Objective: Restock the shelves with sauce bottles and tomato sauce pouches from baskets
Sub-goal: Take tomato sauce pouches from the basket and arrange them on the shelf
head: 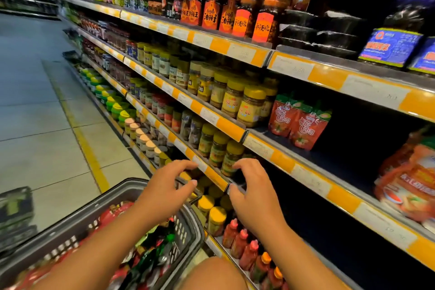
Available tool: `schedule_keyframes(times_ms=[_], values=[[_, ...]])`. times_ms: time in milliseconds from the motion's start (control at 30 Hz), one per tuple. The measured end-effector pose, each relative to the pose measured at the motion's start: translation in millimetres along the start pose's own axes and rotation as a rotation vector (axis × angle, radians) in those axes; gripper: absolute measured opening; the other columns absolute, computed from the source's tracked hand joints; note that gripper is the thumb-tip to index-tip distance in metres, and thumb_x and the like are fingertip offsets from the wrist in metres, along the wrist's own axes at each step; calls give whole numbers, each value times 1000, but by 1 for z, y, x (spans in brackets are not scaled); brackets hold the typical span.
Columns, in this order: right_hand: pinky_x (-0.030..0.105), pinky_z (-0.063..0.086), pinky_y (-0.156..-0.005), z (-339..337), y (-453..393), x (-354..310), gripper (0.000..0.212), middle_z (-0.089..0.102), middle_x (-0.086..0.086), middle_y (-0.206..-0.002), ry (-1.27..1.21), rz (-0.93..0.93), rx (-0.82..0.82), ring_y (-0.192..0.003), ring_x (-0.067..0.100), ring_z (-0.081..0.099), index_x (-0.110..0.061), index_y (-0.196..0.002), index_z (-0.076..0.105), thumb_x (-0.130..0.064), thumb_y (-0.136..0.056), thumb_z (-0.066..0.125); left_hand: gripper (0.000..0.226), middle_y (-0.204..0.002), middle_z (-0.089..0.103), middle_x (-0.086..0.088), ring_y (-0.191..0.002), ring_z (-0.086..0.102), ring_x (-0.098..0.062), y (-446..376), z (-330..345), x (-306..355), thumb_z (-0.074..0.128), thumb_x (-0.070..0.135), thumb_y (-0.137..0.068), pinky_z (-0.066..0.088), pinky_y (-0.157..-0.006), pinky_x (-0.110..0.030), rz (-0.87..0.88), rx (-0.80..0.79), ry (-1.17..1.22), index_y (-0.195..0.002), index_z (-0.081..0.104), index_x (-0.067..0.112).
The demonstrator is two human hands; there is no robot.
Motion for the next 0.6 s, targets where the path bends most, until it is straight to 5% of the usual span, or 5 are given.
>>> schedule_keyframes(times_ms=[233,400,600], values=[[32,43,-109,95,7,-44,46,40,-15,-145,-131,2,-212,-136,9,39,-32,-141,45,-35,-98,63,37,-121,67,25,-113,63,3,62,-52,-81,70,49,-85,54,-98,-35,-191,100,26,-122,63,50],[39,48,-105,152,1,-69,47,42,-11,-147,-219,35,-309,-133,15,45,-31,-142,46,-39,-99,63,29,-113,67,29,-100,50,31,92,-83,-126,73,20,-95,40,-82,-3,-287,169,-16,-115,67,40],[40,51,-95,214,-10,-92,48,43,-6,-149,-258,71,-409,-128,21,51,-29,-143,46,-32,-99,64,29,-122,65,22,-112,59,5,119,-103,-178,71,28,-96,45,-90,-21,-399,204,-78,-122,65,38]])
Point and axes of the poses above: each hand's wrist, its own y-axis away from the middle knuckle, its own z-axis out of the palm, x = y × z, the point moved 3 cm from there along -y, towards the middle knuckle
